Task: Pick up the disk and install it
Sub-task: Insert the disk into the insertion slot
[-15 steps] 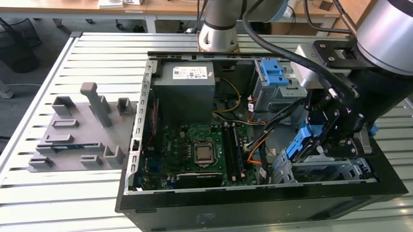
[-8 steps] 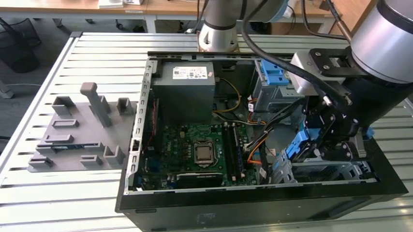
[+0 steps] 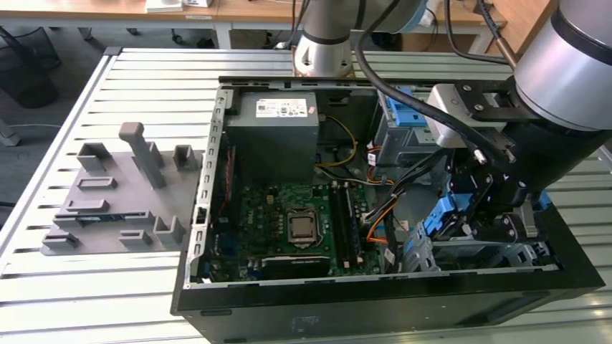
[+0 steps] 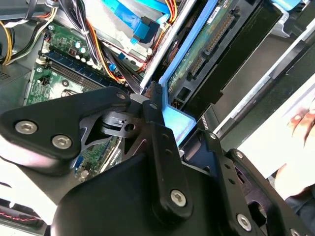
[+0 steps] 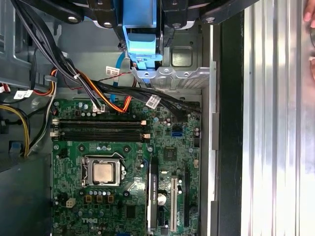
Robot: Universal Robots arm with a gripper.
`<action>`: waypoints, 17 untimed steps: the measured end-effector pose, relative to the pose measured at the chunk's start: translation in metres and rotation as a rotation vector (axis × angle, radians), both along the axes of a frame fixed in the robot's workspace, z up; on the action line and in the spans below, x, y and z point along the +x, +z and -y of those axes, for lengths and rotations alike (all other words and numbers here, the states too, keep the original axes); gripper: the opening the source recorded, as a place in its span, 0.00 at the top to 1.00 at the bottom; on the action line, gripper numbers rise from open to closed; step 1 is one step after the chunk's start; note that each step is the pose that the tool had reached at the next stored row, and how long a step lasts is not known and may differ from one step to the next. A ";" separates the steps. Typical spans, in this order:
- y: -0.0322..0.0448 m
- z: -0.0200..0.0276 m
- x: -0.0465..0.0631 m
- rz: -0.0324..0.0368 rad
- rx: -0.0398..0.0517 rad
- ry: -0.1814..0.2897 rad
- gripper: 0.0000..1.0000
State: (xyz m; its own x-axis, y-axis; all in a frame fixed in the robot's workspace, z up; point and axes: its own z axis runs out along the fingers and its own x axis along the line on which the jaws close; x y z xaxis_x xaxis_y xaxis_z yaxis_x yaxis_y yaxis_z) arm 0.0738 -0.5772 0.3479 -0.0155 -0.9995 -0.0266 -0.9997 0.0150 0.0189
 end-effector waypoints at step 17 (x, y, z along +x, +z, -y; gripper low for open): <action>-0.0004 0.0000 0.000 0.0000 0.0001 0.000 0.69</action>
